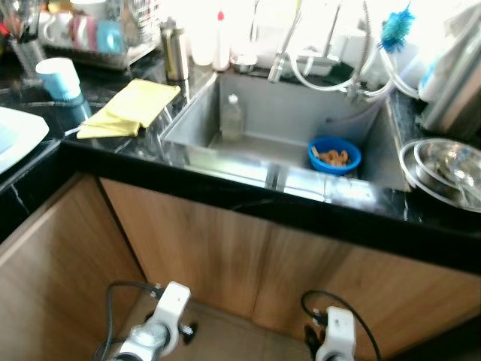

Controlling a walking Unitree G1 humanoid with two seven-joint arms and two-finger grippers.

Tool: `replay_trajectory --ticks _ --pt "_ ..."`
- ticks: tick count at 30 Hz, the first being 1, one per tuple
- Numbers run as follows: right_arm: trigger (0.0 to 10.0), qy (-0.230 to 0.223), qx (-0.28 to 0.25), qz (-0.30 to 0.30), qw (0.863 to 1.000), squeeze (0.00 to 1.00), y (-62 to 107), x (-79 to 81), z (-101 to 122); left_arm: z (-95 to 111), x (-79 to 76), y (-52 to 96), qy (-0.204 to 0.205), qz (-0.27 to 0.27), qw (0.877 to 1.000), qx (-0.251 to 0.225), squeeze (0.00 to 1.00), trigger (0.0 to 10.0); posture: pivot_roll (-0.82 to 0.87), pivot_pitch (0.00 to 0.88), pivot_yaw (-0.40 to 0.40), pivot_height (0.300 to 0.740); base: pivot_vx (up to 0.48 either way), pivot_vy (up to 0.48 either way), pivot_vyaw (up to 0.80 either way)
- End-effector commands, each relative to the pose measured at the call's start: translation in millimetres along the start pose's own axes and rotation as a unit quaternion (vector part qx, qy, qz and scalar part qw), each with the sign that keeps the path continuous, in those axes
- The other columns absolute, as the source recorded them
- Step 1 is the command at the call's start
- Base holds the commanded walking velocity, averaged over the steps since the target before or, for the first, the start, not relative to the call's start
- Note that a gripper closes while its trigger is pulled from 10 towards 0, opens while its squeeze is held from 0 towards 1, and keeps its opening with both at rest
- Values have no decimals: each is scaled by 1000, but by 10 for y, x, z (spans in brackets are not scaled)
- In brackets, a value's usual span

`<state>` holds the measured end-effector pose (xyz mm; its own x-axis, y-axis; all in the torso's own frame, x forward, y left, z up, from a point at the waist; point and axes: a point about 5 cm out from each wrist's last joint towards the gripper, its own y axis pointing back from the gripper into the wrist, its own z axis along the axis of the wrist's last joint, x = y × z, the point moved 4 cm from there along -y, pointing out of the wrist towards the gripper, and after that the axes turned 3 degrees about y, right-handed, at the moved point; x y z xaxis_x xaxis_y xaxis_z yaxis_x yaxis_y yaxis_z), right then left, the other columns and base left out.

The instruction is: Kitchen organization

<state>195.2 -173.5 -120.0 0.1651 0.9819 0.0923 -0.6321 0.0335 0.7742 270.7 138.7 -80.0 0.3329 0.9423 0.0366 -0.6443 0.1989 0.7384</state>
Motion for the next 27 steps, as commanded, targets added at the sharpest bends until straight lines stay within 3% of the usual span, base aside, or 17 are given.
replay_trajectory --ticks 1,27 --pt "10000 -1 3 -3 1000 0 1 -14 -8 -74 -11 9 -1 -3 1000 11 0 10000 186 58 -83 740 0 0 0" --pt "10000 4 -68 -39 997 0 31 -92 148 -103 -67 6 3 -8 1000 12 0 10000 130 62 -99 740 0 0 0"
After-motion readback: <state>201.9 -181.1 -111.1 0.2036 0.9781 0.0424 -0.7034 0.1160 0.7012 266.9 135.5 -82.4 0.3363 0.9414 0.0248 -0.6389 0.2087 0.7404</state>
